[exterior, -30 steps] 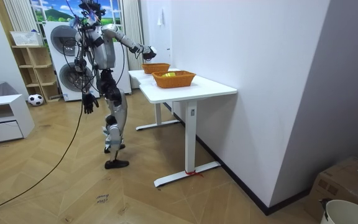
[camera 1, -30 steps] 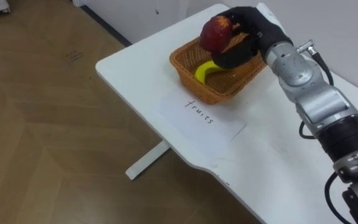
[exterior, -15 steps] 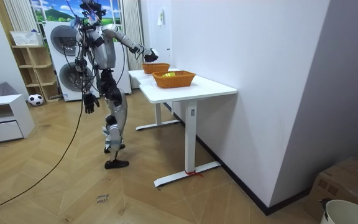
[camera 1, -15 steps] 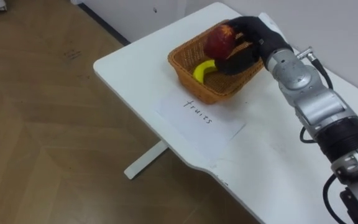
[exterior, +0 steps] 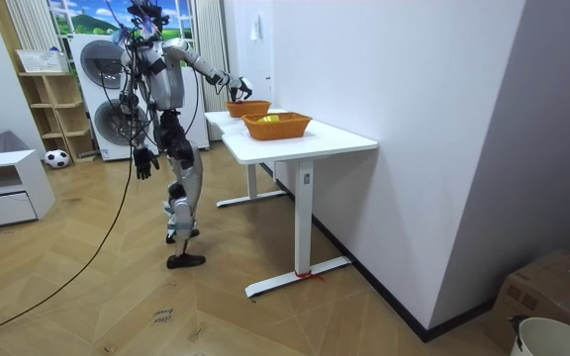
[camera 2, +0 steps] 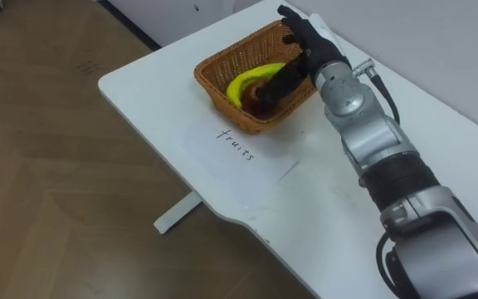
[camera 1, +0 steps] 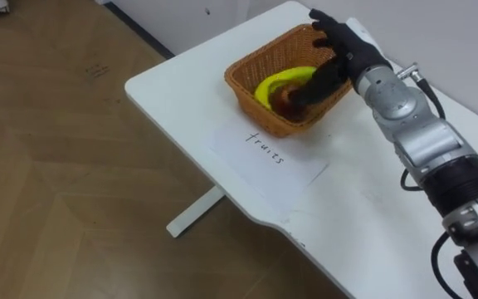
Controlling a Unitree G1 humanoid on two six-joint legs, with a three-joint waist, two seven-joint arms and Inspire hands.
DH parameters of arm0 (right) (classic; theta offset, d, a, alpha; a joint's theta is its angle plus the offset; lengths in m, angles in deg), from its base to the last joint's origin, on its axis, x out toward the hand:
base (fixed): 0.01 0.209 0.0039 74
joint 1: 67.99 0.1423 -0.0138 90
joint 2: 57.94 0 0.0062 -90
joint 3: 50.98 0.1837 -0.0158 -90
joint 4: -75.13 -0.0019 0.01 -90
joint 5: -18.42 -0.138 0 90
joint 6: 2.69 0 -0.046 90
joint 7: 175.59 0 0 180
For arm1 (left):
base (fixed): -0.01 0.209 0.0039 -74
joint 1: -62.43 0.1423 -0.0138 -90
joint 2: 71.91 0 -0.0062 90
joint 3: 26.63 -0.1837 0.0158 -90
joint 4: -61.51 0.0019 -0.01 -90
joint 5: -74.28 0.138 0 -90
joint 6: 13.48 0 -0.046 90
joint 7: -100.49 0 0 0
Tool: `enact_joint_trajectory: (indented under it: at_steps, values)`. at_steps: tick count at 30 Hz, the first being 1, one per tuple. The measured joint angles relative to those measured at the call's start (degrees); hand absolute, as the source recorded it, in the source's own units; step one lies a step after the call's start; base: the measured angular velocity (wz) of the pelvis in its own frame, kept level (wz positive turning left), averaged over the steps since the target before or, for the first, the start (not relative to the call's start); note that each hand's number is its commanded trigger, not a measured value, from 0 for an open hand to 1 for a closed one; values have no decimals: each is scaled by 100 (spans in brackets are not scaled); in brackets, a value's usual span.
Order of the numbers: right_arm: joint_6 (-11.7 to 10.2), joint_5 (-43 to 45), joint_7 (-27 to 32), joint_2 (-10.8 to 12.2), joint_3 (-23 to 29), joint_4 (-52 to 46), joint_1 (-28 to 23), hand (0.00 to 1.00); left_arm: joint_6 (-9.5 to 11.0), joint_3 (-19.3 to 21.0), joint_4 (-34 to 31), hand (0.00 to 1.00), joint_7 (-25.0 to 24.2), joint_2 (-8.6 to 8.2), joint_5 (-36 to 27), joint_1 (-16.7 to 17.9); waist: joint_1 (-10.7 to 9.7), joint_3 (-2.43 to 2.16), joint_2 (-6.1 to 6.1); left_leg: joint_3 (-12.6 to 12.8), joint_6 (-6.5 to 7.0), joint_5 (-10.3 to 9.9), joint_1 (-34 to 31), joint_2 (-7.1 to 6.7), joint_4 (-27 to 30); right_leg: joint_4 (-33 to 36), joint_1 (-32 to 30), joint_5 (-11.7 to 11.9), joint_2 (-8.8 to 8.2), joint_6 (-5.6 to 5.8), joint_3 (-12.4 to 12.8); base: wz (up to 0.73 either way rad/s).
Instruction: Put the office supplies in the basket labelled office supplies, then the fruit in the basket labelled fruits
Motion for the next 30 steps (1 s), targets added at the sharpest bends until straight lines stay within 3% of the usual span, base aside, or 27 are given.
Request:
enact_joint_trajectory:
  at_steps: [12,17,23,26,30]
  values:
    - [2,31,-44,-35,216,-5,1,0,-29,77,15,0,2,2,3,-12,-129,-27,-8,0,0,0,-51,-2,58,8,-15,1,-1,-2,3,0]
    - [2,62,-26,-195,304,-4,0,0,-60,172,31,0,3,-2,-2,-25,-203,-41,19,23,0,0,-47,-1,71,9,-16,1,-4,-2,29,-2]
    - [9,256,-42,-277,756,-30,5,0,-70,179,24,0,-5,-15,-44,-33,-462,-57,38,107,2,-1,35,8,44,17,3,1,-3,-2,288,-8]
    - [9,256,-43,-433,882,-166,5,0,-76,199,135,0,-5,-16,-45,-156,-544,-68,67,232,6,1,99,27,7,19,-8,1,-6,-3,463,-20]
    - [3,272,-40,-619,1139,-182,59,0,-23,275,102,0,-3,-15,-62,-338,-824,-79,76,312,11,2,115,45,11,23,-29,7,-7,-12,499,-11]
